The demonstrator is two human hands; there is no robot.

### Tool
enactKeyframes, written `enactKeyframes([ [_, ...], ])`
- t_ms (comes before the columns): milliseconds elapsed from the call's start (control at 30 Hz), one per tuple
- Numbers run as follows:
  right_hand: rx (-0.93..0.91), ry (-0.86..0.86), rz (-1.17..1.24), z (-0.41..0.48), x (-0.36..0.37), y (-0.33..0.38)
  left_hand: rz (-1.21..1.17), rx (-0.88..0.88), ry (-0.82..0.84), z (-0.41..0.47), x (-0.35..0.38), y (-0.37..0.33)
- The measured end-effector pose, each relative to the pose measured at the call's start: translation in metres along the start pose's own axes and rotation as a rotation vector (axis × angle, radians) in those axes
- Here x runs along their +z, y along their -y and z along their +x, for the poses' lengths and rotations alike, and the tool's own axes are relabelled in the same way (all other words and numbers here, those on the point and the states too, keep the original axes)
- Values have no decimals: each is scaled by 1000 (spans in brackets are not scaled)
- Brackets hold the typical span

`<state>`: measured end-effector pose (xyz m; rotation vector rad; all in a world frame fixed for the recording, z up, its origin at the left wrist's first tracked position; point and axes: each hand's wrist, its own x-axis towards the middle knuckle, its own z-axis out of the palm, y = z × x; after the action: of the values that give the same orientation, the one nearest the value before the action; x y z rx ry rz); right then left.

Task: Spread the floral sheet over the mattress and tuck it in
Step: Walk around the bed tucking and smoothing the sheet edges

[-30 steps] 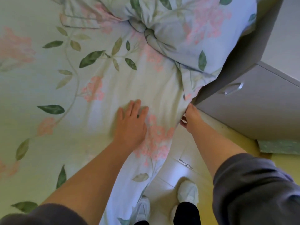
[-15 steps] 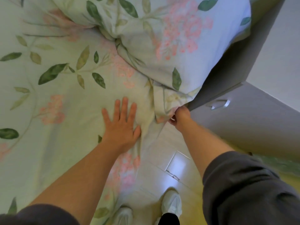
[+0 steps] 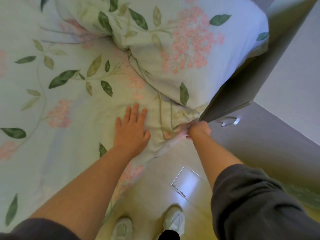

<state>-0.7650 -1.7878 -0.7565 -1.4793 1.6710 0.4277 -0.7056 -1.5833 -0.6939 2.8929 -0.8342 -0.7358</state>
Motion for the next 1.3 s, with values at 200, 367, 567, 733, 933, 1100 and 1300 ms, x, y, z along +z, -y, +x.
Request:
enactKeyframes([
  [200,-70,-147,377,-37,-60,52,-867,-365,-62,29,-64,-21],
  [367,-675,-418,69,-58,-135,162,-1372,-561,-156,88,-141,-25],
  [567,-951,-199,-447,-37,-136,310,-1650,-737,-249,191,-188,5],
  [733,-835,-31,-539,-13,-104,374,-1750,-872,-145,216,-187,14],
  [933,-1116,-114,-288,-65,-98,399,-1658,-722,-567,206,-233,26],
  [1100,-1121,-52,-352,-108,-92,464,-1449,-775,-558,219,-310,81],
  [1300,-886,-87,-382,-74,-114,413,-680,-622,-191,183,-267,47],
])
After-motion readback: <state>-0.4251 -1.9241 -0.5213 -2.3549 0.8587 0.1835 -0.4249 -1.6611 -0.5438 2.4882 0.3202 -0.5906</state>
